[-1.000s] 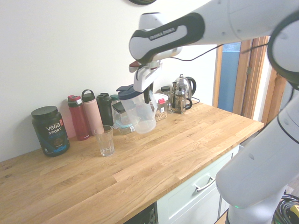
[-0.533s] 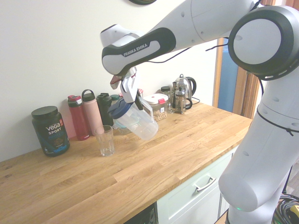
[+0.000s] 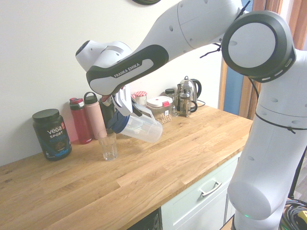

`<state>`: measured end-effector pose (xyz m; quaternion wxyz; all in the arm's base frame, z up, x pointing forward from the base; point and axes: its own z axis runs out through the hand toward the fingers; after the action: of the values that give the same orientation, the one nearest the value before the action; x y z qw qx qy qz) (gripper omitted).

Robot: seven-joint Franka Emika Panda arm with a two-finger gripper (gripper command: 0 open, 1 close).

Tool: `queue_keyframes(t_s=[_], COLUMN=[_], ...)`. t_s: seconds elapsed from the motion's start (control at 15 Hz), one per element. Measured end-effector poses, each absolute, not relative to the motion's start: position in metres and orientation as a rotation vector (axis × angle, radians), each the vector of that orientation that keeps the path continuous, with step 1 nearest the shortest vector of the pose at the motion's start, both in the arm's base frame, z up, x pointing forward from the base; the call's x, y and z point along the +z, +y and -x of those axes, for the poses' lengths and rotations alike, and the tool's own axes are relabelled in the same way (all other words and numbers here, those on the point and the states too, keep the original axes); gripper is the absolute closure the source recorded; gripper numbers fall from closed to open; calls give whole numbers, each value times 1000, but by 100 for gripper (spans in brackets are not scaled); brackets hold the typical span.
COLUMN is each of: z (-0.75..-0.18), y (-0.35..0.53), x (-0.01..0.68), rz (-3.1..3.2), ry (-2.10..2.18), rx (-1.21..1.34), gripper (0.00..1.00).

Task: Pour me some water

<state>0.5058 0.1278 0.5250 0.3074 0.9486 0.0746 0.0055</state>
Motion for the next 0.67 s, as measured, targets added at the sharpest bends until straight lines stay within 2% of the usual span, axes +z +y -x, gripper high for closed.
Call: queue_keyframes(t_s=[0.67], z=[-527], y=[142], x=[529], rz=[-2414], ry=[207], rx=[-20], gripper=[100])
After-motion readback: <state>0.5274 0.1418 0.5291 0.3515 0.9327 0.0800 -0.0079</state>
